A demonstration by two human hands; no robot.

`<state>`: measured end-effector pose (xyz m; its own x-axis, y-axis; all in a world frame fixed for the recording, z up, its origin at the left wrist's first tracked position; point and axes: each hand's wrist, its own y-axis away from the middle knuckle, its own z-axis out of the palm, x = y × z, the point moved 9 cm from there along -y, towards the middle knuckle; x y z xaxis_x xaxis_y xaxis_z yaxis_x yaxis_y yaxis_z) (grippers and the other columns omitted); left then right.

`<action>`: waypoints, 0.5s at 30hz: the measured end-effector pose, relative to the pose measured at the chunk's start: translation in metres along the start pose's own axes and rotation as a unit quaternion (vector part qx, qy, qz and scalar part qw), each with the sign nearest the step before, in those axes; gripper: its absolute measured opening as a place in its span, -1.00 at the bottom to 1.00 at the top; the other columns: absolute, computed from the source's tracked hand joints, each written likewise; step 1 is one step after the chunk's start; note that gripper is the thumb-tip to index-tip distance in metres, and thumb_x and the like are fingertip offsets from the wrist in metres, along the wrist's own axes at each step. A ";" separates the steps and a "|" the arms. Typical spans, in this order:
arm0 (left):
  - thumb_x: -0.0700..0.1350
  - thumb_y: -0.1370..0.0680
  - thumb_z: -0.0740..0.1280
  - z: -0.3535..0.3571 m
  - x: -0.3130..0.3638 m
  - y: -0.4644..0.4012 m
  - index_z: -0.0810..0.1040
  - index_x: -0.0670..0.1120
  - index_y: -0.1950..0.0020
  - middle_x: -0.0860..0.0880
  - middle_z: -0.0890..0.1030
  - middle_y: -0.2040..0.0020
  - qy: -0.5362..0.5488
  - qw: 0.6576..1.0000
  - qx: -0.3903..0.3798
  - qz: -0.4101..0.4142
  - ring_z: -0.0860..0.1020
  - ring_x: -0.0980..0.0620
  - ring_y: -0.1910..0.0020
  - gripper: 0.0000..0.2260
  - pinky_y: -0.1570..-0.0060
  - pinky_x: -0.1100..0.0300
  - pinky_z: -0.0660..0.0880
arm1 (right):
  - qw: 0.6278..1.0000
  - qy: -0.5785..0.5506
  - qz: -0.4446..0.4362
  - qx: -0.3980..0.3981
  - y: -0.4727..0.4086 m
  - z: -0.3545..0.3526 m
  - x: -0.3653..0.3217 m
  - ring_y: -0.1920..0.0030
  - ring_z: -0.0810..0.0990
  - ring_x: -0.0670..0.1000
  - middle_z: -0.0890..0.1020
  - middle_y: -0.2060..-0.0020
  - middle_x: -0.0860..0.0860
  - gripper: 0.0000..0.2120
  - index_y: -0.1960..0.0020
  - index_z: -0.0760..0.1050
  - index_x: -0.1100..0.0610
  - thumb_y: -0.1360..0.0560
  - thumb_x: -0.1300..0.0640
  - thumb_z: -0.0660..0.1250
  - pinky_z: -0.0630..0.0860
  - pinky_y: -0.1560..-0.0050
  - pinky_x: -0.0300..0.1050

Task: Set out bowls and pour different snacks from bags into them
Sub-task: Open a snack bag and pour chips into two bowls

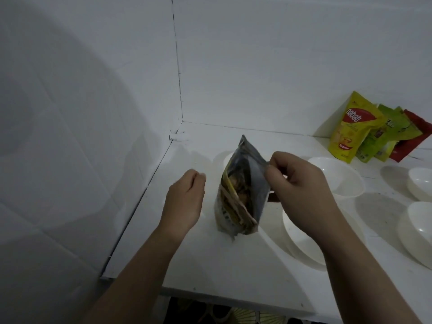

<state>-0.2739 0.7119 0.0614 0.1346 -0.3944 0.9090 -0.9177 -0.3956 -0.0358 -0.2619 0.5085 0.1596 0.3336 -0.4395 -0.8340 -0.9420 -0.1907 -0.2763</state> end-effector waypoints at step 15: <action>-0.23 -0.64 0.10 0.047 -0.063 -0.028 0.59 -0.28 -0.03 -0.27 0.65 0.08 0.289 0.920 -0.121 -0.235 0.60 -0.26 0.04 -0.72 0.25 0.01 0.59 | 0.992 0.102 -0.065 -0.043 0.000 0.003 -0.021 0.31 0.59 -0.15 0.60 0.36 -0.06 -0.57 0.25 0.48 0.12 -0.51 -0.22 0.17 0.46 0.36 -0.26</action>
<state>-0.2394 0.7088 -0.0147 0.3817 0.3081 0.8714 -0.8744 -0.1851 0.4485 -0.2691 0.5206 0.1761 0.4601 -0.5729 -0.6782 -0.8871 -0.3275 -0.3252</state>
